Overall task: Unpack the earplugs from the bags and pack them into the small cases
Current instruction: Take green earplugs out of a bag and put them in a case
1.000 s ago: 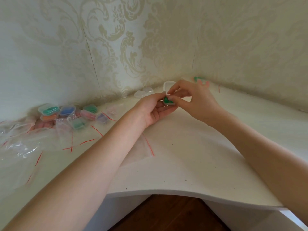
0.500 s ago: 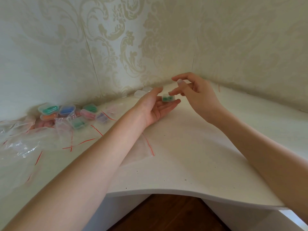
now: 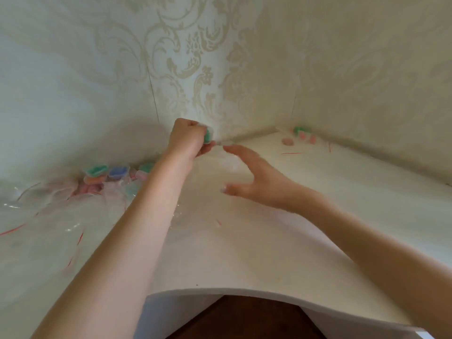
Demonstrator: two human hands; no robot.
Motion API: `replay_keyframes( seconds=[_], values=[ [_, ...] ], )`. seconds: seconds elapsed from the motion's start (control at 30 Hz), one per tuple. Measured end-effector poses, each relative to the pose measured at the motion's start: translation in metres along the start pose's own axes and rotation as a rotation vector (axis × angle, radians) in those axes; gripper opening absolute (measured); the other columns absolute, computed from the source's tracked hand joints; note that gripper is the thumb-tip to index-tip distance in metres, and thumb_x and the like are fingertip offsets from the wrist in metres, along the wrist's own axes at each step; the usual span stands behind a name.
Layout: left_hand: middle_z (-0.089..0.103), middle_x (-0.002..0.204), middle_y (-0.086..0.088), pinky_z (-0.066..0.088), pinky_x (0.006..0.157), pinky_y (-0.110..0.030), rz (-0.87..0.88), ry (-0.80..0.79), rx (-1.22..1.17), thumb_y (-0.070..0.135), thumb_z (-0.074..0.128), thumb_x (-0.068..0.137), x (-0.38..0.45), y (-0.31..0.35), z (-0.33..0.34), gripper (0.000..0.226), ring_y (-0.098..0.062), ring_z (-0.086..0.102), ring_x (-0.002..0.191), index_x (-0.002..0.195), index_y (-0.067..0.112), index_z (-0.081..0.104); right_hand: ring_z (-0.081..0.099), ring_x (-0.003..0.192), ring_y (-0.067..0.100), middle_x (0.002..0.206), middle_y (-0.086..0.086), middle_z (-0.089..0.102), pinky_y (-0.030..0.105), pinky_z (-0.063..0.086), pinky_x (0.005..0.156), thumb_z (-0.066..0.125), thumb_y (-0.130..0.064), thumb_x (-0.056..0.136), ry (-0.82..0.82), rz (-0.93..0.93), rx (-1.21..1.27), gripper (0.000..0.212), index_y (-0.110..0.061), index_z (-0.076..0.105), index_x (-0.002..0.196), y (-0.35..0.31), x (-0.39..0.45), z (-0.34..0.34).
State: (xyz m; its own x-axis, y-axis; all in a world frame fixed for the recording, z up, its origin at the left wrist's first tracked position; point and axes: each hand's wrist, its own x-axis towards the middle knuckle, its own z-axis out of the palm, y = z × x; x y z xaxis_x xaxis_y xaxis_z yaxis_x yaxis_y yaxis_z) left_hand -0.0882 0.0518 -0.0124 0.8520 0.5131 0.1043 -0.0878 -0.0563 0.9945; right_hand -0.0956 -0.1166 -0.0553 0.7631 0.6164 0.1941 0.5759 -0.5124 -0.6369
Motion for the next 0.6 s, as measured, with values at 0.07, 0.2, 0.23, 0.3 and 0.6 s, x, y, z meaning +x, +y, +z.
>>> replay_keyframes(
  seconds=[0.07, 0.2, 0.23, 0.3, 0.6],
  values=[
    [0.056, 0.085, -0.013, 0.055, 0.057, -0.024, -0.077, 0.007, 0.007, -0.004, 0.044, 0.092, 0.004, 0.011, -0.025, 0.018, -0.022, 0.062, 0.062, 0.077, 0.007, 0.047, -0.009, 0.146, 0.011, 0.159, -0.010, -0.009, 0.037, 0.003, 0.118, 0.066, -0.066, 0.069, -0.215, -0.052, -0.235, 0.106, -0.042, 0.000, 0.149, -0.017, 0.003, 0.017],
    [0.056, 0.090, -0.014, 0.058, 0.058, -0.028, -0.091, 0.019, 0.102, 0.002, 0.051, 0.094, 0.006, 0.019, -0.068, 0.002, -0.026, 0.064, 0.067, 0.093, 0.002, 0.052, -0.026, 0.142, 0.018, 0.157, -0.006, -0.022, 0.051, -0.009, 0.117, 0.060, -0.077, 0.066, -0.278, -0.049, -0.300, 0.114, -0.043, -0.012, 0.148, -0.040, 0.018, 0.043],
    [0.057, 0.090, -0.014, 0.059, 0.061, -0.030, -0.099, 0.017, 0.110, 0.002, 0.052, 0.094, 0.006, 0.017, -0.078, 0.004, -0.027, 0.065, 0.068, 0.098, 0.001, 0.052, -0.026, 0.142, 0.018, 0.157, -0.005, -0.021, 0.052, -0.009, 0.117, 0.058, -0.078, 0.067, -0.261, -0.043, -0.246, 0.112, -0.042, -0.010, 0.148, -0.047, 0.020, 0.047],
    [0.058, 0.089, -0.014, 0.059, 0.065, -0.033, -0.114, 0.049, 0.106, 0.003, 0.053, 0.094, 0.007, 0.012, -0.093, 0.006, -0.027, 0.065, 0.068, 0.099, 0.002, 0.052, -0.025, 0.143, 0.019, 0.158, -0.004, -0.019, 0.053, -0.009, 0.116, 0.052, -0.081, 0.068, -0.243, -0.039, -0.192, 0.108, -0.041, -0.008, 0.149, -0.059, 0.020, 0.058],
    [0.066, 0.090, -0.011, 0.059, 0.062, -0.026, -0.073, 0.018, 0.195, 0.012, 0.065, 0.087, 0.008, -0.006, -0.097, 0.010, -0.020, 0.067, 0.072, 0.094, 0.009, 0.058, 0.043, 0.126, 0.025, 0.135, 0.003, 0.048, 0.032, 0.033, 0.107, 0.064, -0.041, 0.083, 0.039, -0.062, -0.120, 0.053, -0.021, 0.052, 0.131, -0.066, 0.005, 0.097]
  ],
)
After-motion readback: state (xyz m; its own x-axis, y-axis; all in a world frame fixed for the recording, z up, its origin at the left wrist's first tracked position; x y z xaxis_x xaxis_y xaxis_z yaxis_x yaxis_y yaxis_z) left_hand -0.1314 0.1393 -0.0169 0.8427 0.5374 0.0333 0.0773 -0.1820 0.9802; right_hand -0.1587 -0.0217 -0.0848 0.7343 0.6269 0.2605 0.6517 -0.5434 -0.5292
